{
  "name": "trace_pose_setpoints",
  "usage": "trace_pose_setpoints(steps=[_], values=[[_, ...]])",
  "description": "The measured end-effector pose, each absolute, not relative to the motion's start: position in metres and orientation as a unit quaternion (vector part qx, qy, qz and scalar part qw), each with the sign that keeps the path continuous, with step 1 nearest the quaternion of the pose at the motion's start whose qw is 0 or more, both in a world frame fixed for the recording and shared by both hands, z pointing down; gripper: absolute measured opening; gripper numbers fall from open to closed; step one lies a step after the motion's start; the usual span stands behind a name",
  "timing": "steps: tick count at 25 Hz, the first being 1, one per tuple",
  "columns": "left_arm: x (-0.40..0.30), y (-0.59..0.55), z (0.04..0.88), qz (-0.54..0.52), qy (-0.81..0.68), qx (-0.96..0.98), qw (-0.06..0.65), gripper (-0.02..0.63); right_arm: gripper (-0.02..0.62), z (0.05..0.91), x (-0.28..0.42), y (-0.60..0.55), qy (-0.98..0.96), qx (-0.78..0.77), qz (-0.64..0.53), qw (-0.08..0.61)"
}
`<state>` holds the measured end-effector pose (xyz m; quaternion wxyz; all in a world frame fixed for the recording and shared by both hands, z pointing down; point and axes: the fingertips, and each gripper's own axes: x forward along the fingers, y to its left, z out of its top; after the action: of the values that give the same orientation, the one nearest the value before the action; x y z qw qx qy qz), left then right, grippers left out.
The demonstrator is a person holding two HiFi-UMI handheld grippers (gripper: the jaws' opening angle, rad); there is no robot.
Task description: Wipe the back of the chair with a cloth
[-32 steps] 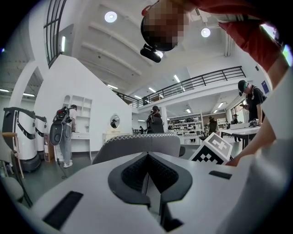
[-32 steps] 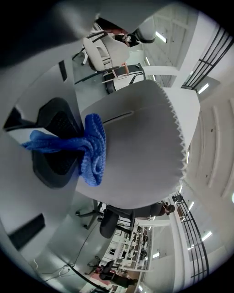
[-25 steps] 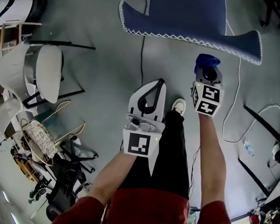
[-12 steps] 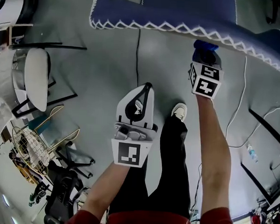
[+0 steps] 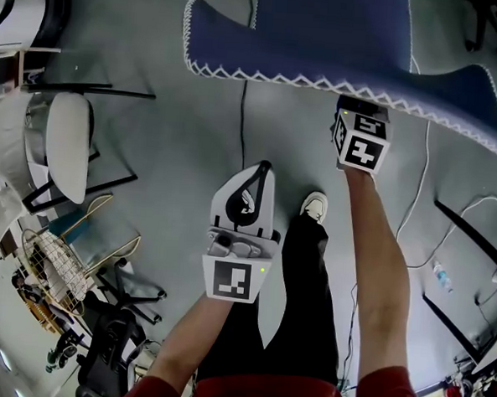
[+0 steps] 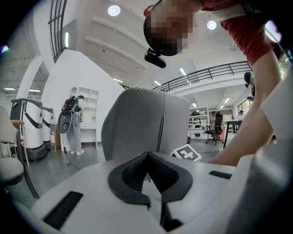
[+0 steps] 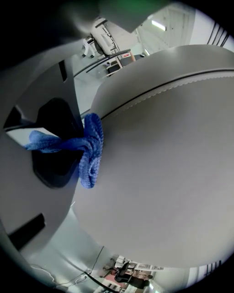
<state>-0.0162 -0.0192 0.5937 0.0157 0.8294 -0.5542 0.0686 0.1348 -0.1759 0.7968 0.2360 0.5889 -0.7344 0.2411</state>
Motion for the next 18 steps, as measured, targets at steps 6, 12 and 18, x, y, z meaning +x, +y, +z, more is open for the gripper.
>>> trace_pose_setpoints(steps=[6, 12, 18], values=[[-0.008, -0.023, 0.558, 0.060, -0.552, 0.832, 0.004, 0.014, 0.061, 0.749, 0.135, -0.166, -0.738, 0.591, 0.238, 0.224], [-0.016, -0.014, 0.507, 0.071, -0.556, 0.828, 0.000, 0.014, 0.061, 0.677, 0.130, -0.142, -0.746, 0.585, 0.230, 0.220], [-0.018, -0.001, 0.453, 0.083, -0.557, 0.826, -0.011, 0.014, 0.061, 0.594, 0.122, -0.119, -0.763, 0.568, 0.221, 0.215]])
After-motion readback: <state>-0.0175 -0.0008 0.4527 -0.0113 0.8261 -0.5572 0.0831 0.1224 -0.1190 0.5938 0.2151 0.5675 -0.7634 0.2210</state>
